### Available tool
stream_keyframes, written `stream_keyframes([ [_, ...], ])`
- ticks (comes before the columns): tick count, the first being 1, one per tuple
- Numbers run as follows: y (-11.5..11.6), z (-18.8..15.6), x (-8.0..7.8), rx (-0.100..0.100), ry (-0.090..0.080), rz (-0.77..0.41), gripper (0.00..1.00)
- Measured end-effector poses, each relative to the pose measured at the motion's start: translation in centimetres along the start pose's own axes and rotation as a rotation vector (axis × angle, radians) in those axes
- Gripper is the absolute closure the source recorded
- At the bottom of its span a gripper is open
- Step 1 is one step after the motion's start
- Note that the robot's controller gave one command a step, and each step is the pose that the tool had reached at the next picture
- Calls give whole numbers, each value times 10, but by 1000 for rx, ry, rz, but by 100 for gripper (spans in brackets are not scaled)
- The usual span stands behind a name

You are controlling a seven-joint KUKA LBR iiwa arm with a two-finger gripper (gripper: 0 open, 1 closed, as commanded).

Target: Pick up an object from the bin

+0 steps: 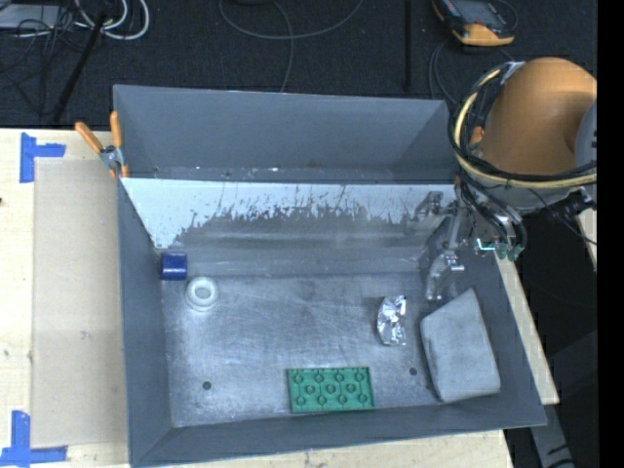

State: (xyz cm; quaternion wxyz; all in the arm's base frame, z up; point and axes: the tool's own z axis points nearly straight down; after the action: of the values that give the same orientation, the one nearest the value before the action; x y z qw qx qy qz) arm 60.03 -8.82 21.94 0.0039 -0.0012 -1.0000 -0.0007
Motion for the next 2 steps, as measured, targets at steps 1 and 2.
stream_keyframes([
  [1,85,148,38,3,-14,45,0],
  [2,-15,58,59,8,-11,-487,0],
])
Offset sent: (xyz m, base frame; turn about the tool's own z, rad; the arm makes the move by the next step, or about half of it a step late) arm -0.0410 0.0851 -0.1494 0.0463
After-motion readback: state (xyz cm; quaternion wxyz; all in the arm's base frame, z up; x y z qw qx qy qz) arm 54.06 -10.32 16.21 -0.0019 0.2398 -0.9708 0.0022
